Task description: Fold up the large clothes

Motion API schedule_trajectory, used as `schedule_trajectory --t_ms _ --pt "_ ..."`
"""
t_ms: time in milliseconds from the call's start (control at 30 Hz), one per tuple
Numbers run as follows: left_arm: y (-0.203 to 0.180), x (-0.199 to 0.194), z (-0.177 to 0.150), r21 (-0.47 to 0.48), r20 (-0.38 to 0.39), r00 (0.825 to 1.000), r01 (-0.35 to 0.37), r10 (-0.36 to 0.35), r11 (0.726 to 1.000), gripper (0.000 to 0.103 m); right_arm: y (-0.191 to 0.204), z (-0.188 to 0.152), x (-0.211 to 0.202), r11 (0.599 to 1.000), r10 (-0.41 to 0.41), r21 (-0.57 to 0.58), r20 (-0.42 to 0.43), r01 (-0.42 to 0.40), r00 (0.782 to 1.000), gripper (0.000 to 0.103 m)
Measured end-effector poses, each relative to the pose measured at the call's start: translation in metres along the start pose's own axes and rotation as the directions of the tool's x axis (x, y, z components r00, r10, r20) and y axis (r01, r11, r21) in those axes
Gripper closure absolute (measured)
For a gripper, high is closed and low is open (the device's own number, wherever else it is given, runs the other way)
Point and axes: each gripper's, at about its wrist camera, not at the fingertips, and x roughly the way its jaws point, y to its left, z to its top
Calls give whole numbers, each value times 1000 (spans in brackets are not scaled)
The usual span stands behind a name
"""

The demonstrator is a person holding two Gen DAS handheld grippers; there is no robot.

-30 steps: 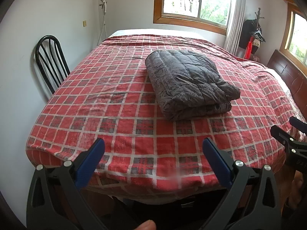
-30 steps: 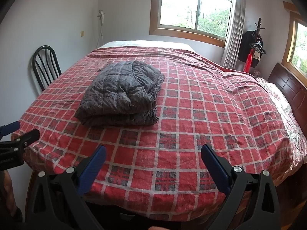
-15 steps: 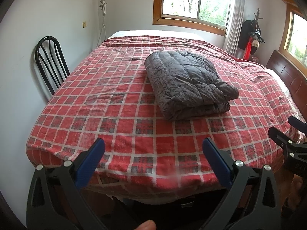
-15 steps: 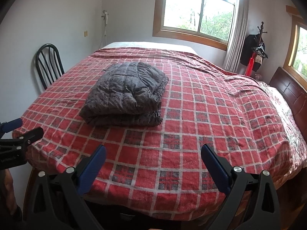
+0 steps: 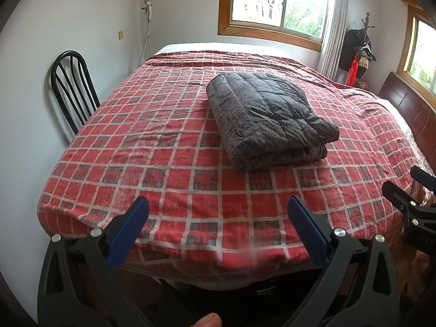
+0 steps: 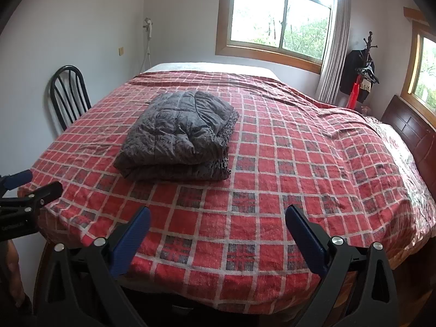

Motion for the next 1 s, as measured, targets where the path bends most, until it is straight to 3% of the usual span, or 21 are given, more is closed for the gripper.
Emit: schedule_trajectory --t_ms 1000 --pt "-2 -8 -2 -2 12 1000 0 0 1000 3 5 -1 -5 1000 7 -23 -4 -7 1000 4"
